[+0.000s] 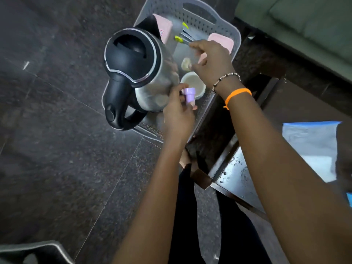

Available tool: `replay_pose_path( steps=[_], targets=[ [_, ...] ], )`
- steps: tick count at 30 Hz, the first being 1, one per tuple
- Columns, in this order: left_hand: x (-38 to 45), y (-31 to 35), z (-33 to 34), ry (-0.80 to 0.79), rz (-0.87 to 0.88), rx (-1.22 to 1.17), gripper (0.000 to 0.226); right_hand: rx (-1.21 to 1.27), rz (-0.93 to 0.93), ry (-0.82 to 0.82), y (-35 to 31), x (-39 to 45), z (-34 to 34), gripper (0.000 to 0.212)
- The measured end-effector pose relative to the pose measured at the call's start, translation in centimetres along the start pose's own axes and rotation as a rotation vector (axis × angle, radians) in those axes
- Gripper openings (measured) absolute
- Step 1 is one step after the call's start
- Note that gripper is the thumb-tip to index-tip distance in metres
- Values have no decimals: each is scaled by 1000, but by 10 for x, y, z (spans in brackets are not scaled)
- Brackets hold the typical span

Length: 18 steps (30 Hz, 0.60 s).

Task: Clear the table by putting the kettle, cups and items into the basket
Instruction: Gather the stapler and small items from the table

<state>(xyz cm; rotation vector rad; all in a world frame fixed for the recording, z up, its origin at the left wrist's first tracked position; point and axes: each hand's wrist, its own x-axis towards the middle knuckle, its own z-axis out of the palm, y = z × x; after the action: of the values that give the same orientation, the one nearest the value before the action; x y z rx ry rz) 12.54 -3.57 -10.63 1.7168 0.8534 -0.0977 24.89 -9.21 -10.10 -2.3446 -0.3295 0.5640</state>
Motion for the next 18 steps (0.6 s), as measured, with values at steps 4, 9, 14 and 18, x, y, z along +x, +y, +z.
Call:
replay_pose_path(
  steps=[4, 9, 14, 18],
  targets=[
    [7, 4, 12, -18, -37, -57, 41, -12, 20, -165, 1, -13, -6, 22],
    [13, 13, 22, 25, -94, -275, 28, 107, 57, -295, 2, -13, -24, 21],
    [12, 15, 24, -1, -83, -362, 26, 108, 37, -301, -5, 7, -34, 18],
    [12, 7, 18, -17, -39, -153, 25, 1, -26, -93, -17, 34, -20, 20]
  ],
)
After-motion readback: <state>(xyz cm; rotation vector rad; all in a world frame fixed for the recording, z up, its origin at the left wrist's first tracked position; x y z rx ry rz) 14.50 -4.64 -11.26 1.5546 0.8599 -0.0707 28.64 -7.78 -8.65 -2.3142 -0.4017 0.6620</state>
